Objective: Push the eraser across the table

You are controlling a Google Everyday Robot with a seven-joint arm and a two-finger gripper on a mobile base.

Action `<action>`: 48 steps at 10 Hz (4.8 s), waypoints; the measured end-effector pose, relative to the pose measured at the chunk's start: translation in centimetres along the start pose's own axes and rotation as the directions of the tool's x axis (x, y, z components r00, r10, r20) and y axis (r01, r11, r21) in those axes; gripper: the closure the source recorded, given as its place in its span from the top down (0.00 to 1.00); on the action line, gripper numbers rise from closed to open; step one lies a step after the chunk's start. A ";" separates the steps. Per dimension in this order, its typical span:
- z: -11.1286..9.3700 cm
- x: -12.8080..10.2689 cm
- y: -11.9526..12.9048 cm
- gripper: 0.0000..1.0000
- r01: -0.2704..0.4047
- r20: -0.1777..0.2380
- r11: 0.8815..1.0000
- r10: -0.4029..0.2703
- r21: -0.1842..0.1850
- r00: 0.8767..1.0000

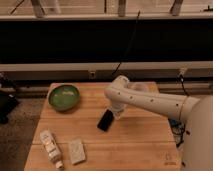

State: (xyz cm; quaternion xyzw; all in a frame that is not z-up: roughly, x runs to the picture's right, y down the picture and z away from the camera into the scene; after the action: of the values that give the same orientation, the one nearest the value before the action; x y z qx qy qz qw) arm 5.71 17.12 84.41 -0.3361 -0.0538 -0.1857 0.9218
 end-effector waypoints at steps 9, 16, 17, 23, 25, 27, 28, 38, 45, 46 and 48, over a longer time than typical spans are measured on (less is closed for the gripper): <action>1.0 -3.9 -1.4 0.02 0.142 -0.015 0.990 -0.142 0.022 0.990; 1.0 -4.8 -1.6 0.02 0.160 -0.015 0.987 -0.159 0.030 0.987; 1.0 -4.8 -1.6 0.02 0.160 -0.016 0.987 -0.159 0.029 0.987; 0.9 -5.8 -1.8 0.02 0.177 -0.016 0.984 -0.176 0.037 0.984; 0.9 -5.9 -1.9 0.02 0.180 -0.018 0.983 -0.179 0.037 0.984; 1.0 -7.3 -2.3 0.02 0.206 -0.020 0.978 -0.205 0.042 0.979; 1.0 -7.3 -2.3 0.02 0.204 -0.019 0.978 -0.203 0.042 0.979; 0.9 -8.9 -2.9 0.02 0.234 -0.028 0.971 -0.232 0.044 0.972; 0.9 -10.4 -3.3 0.02 0.260 -0.026 0.964 -0.259 0.050 0.965; 0.9 -10.3 -3.3 0.02 0.258 -0.025 0.965 -0.257 0.050 0.966; 0.8 -10.3 -3.3 0.02 0.259 -0.025 0.964 -0.258 0.050 0.966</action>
State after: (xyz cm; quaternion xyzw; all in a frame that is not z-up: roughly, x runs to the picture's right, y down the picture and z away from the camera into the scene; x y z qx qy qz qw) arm -5.05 18.47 84.66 -0.3001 -0.0936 -0.3061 0.8986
